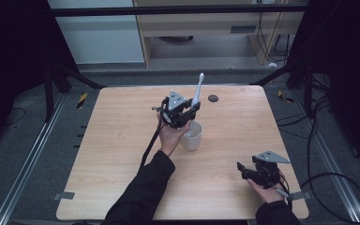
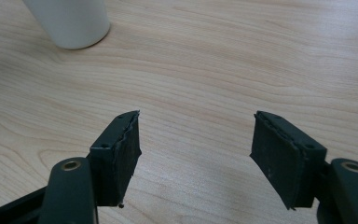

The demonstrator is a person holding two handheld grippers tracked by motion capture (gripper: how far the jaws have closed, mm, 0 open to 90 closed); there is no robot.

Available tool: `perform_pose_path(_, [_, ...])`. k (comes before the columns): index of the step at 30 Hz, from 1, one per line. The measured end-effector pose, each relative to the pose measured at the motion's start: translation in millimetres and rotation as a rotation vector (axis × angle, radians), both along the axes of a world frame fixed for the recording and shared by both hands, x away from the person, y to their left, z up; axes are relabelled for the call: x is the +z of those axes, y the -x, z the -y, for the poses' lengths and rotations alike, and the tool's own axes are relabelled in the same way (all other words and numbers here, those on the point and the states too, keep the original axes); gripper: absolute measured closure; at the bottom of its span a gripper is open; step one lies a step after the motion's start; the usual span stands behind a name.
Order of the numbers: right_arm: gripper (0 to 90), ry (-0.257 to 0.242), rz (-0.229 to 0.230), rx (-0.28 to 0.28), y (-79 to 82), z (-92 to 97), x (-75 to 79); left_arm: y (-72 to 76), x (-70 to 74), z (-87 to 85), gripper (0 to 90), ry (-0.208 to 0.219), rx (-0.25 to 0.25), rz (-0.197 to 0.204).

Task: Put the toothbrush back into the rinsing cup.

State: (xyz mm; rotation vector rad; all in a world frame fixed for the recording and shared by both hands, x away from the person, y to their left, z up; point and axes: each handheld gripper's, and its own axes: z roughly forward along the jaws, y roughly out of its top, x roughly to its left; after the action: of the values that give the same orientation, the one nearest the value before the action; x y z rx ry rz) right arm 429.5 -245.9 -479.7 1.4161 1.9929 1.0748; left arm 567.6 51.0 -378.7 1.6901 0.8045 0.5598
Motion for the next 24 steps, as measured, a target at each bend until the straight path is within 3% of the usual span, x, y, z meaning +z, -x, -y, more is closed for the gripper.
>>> perform_pose_path(24, [32.5,0.011,0.005,0.003,-0.3,-0.2,0.0,2.5,-39.5,-0.5,66.4,-0.095,0.007,-0.059])
